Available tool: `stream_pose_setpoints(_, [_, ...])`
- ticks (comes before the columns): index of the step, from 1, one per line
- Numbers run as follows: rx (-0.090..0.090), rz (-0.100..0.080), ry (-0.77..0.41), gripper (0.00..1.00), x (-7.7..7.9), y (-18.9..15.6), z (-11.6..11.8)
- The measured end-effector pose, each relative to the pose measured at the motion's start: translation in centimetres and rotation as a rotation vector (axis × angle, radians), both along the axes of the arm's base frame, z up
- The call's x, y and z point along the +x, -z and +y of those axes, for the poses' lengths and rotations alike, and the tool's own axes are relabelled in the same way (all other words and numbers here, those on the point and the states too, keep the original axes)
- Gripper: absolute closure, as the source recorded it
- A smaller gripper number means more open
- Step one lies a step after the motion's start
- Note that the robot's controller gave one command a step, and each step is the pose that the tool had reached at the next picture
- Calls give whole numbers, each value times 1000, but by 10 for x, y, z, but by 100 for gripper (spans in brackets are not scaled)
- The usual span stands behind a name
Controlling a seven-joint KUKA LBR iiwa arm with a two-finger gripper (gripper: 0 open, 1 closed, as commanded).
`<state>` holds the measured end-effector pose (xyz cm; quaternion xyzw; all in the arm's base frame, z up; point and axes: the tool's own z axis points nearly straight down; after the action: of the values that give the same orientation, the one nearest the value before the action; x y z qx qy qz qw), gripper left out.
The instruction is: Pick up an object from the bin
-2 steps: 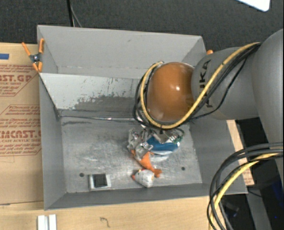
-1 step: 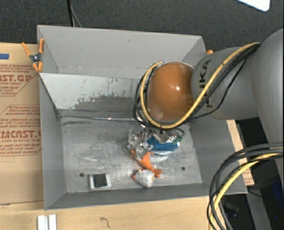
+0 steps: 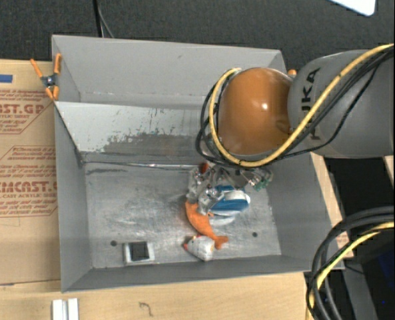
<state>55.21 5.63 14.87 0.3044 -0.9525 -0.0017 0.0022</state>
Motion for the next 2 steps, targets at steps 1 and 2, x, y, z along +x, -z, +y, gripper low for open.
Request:
stream_pose_setpoints(1, [0,-8,-1,0,6,-46,-2])
stream_pose_setpoints(2, [0,-7,-1,0,7,-36,-2])
